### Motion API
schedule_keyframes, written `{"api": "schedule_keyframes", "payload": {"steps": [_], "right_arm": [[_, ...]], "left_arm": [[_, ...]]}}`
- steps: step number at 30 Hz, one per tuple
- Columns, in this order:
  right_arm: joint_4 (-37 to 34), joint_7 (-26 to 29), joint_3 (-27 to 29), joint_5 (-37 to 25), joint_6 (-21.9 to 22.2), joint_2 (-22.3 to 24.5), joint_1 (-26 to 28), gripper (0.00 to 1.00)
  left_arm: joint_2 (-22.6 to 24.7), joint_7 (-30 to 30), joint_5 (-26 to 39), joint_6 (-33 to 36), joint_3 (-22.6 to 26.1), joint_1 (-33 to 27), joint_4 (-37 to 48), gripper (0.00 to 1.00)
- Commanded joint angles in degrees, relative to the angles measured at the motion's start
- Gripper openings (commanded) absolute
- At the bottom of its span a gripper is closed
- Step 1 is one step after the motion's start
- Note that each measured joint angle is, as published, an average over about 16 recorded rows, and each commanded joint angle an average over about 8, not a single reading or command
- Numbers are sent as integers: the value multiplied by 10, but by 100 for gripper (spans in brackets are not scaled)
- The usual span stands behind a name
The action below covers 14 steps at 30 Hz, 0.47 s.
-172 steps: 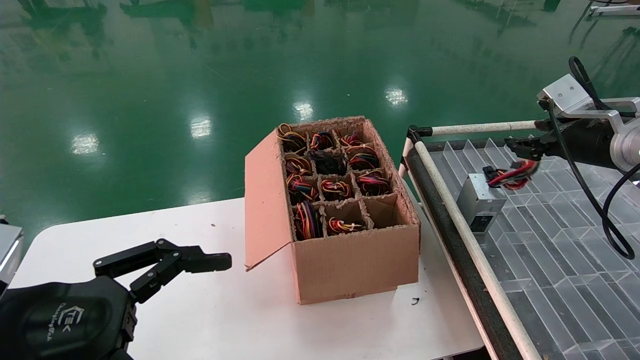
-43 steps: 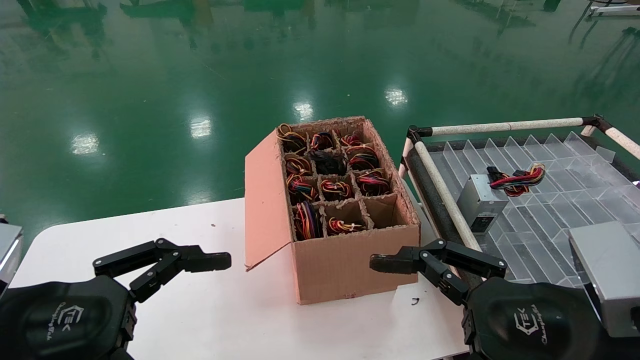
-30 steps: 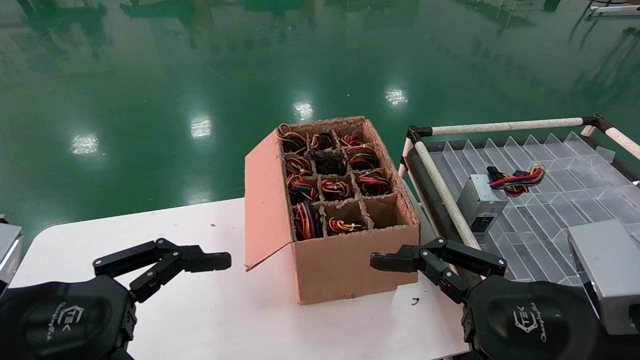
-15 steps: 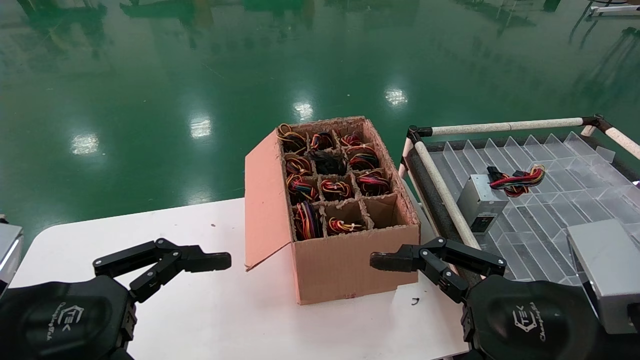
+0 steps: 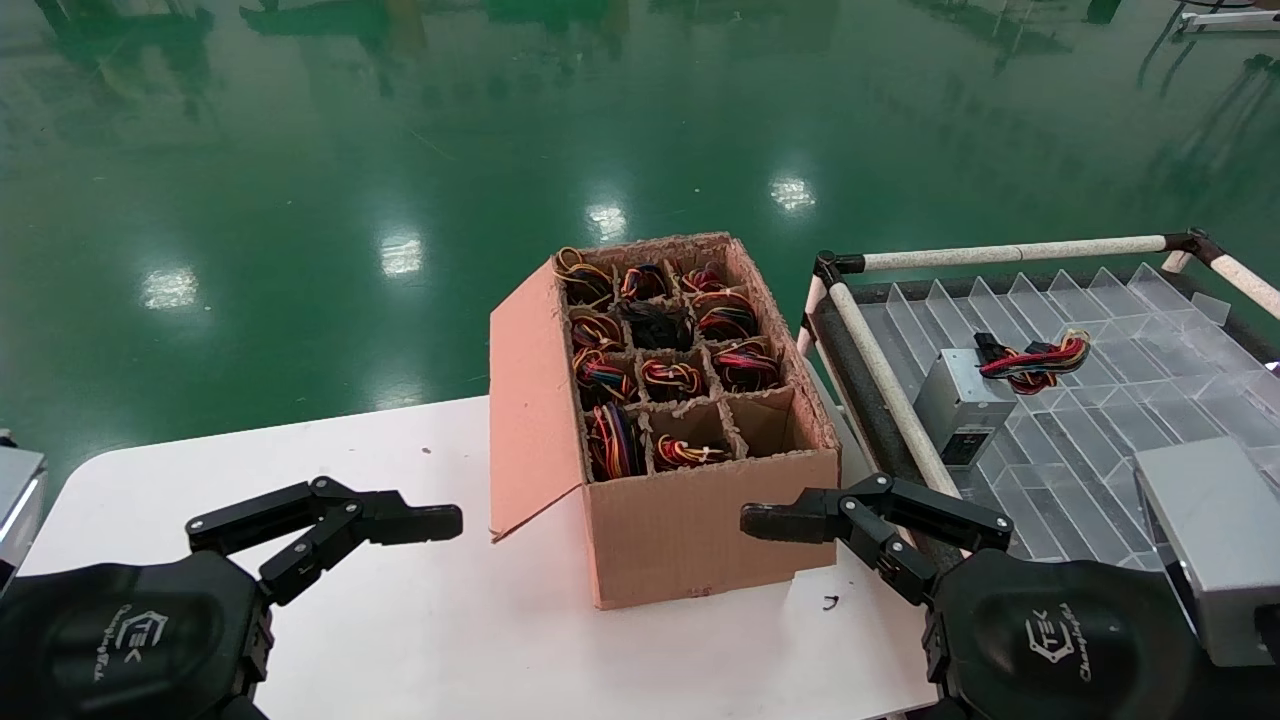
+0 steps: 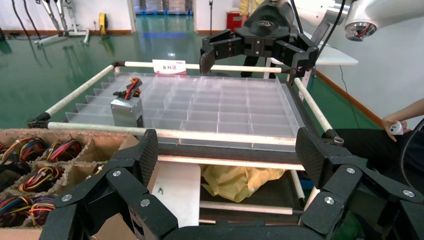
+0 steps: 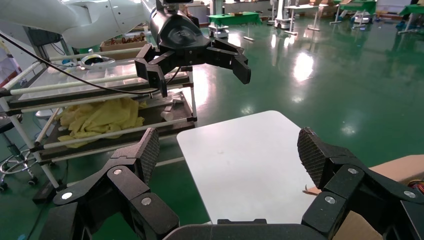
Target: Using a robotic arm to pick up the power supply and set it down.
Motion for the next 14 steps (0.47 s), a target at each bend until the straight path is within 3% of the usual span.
{"api": "schedule_keyframes", "payload": {"steps": [1, 14], "right_arm": [[0, 0, 0, 0, 0, 0, 0, 100], [0, 0, 0, 0, 0, 0, 0, 100]], "left_arm": [[0, 0, 0, 0, 0, 0, 0, 100], [0, 0, 0, 0, 0, 0, 0, 100]]}}
